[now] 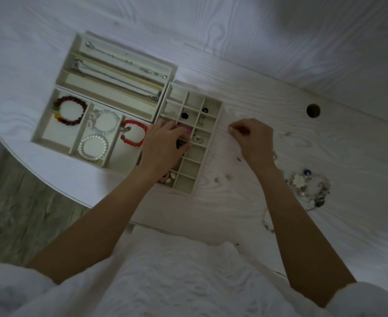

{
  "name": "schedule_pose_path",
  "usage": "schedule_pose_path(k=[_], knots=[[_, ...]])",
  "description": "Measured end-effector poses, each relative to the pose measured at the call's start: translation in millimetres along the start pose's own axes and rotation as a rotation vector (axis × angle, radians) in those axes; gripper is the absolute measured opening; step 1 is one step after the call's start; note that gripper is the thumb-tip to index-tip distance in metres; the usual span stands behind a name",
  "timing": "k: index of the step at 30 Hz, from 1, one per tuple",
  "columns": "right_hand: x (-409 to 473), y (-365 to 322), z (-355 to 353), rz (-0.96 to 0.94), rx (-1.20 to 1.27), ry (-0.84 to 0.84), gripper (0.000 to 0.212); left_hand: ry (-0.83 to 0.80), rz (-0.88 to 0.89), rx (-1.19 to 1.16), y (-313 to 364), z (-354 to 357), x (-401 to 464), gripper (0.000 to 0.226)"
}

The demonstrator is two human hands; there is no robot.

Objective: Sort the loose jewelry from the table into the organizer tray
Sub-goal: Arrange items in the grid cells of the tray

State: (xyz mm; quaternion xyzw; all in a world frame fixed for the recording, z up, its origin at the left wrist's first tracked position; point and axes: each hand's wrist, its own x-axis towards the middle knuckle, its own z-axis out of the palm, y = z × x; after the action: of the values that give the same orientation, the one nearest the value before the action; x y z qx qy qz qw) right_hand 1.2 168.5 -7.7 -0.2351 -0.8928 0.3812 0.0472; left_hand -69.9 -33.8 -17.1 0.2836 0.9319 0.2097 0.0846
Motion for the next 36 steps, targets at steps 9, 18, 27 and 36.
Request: schedule_pose_path(k=[9,18,27,36], knots=[[51,-37,13,-0.094,-0.186,-0.063,0.010,0.033,-0.011,-0.025,0,3,-4,0.015],[56,-35,21,-0.146,-0.550,-0.069,0.022,0.057,-0.039,-0.052,-2,6,-6,0.014],[60,-41,28,-0.141,-0.596,-0.116,0.017,0.053,-0.034,-0.045,-1,6,-7,0.014],[48,-34,38,0.024,-0.500,0.025,0.019,0.051,-0.038,-0.044,-1,6,-7,0.014]])
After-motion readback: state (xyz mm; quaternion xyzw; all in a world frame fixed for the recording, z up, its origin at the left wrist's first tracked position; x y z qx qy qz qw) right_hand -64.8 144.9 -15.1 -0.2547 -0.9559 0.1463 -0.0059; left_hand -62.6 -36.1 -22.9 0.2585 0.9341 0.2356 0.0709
